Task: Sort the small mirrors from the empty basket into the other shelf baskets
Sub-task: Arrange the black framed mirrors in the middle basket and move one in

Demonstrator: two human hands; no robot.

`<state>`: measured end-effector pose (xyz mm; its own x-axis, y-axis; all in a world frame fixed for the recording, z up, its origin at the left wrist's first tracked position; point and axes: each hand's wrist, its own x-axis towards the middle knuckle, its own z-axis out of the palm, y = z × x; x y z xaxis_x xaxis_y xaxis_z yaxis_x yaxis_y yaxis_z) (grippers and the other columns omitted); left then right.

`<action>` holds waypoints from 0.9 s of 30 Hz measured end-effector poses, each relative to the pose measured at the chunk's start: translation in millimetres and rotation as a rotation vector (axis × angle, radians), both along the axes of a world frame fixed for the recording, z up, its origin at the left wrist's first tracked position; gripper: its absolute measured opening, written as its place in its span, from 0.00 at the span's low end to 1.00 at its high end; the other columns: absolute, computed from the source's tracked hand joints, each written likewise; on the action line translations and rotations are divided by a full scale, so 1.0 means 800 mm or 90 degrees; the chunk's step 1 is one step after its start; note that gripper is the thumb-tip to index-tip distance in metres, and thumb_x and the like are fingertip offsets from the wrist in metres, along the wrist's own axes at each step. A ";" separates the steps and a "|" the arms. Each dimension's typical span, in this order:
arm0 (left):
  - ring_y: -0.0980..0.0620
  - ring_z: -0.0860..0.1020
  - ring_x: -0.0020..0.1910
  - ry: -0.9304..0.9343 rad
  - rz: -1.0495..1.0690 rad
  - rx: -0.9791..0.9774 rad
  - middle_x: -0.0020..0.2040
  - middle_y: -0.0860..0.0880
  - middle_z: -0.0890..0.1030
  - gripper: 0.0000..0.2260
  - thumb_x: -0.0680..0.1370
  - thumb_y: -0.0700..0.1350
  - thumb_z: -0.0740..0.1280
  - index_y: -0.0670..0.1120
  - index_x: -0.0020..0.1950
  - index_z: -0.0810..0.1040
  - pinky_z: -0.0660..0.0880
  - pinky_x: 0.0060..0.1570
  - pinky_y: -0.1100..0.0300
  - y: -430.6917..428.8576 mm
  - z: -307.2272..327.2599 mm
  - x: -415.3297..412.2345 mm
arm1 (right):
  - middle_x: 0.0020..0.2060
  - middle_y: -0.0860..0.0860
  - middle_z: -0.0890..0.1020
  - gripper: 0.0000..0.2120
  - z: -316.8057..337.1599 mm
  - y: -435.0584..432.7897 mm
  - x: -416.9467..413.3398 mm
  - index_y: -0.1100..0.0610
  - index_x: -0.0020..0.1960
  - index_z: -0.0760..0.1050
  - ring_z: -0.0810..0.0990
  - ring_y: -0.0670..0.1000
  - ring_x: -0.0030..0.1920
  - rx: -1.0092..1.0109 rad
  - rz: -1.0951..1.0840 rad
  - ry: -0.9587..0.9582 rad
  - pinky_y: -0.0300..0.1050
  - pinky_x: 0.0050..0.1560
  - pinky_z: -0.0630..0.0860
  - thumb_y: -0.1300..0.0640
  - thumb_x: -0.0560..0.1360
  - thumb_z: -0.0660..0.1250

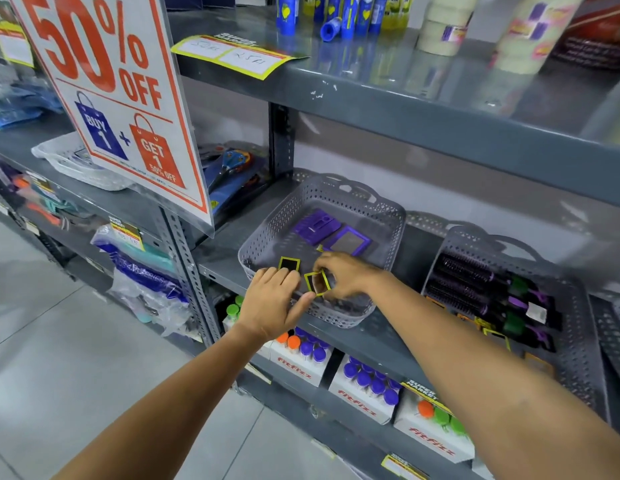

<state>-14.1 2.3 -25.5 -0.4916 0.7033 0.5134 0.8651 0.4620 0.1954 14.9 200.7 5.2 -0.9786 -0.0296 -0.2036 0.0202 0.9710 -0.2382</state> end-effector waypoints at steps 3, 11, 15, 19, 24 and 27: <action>0.49 0.69 0.34 0.001 -0.001 -0.034 0.34 0.50 0.73 0.20 0.79 0.59 0.50 0.47 0.40 0.70 0.63 0.40 0.55 0.000 0.008 0.001 | 0.55 0.53 0.76 0.24 0.017 0.003 0.009 0.55 0.57 0.73 0.76 0.53 0.54 -0.017 -0.026 0.007 0.52 0.54 0.77 0.54 0.65 0.76; 0.44 0.74 0.38 0.030 -0.094 -0.058 0.37 0.48 0.76 0.17 0.76 0.58 0.56 0.45 0.43 0.73 0.65 0.40 0.53 0.054 0.026 0.049 | 0.52 0.54 0.78 0.22 0.080 0.045 0.071 0.55 0.54 0.75 0.77 0.55 0.51 0.009 -0.121 0.114 0.45 0.48 0.73 0.52 0.63 0.75; 0.43 0.73 0.40 0.038 -0.142 -0.062 0.39 0.46 0.75 0.19 0.76 0.58 0.55 0.43 0.45 0.74 0.68 0.41 0.52 0.109 0.035 0.103 | 0.49 0.55 0.80 0.18 0.108 0.085 0.147 0.58 0.51 0.77 0.78 0.53 0.49 -0.006 -0.197 0.151 0.42 0.46 0.71 0.56 0.64 0.75; 0.44 0.72 0.41 0.025 -0.211 -0.055 0.42 0.45 0.75 0.18 0.76 0.57 0.56 0.42 0.48 0.73 0.65 0.43 0.55 0.158 0.032 0.148 | 0.48 0.51 0.81 0.11 0.110 0.123 0.228 0.51 0.45 0.80 0.78 0.50 0.48 -0.032 -0.288 0.111 0.50 0.51 0.77 0.54 0.63 0.75; 0.44 0.73 0.40 0.052 -0.269 -0.119 0.39 0.47 0.74 0.23 0.79 0.61 0.46 0.46 0.43 0.72 0.65 0.44 0.53 0.186 0.019 0.170 | 0.44 0.48 0.77 0.13 0.090 0.145 0.310 0.51 0.45 0.80 0.75 0.50 0.47 0.016 -0.344 0.049 0.49 0.49 0.75 0.50 0.63 0.77; 0.46 0.73 0.40 0.061 -0.268 -0.119 0.39 0.49 0.74 0.22 0.79 0.59 0.47 0.47 0.43 0.73 0.63 0.47 0.54 0.187 0.018 0.171 | 0.43 0.47 0.73 0.12 0.068 0.148 0.339 0.49 0.44 0.79 0.74 0.50 0.45 0.013 -0.361 -0.002 0.51 0.48 0.76 0.48 0.63 0.76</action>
<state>123.1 151.9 -11.3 -0.1005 0.9161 0.3881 0.9948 0.0866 0.0531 286.0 319.4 59.7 -0.8392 0.5051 -0.2015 0.5412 0.8121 -0.2180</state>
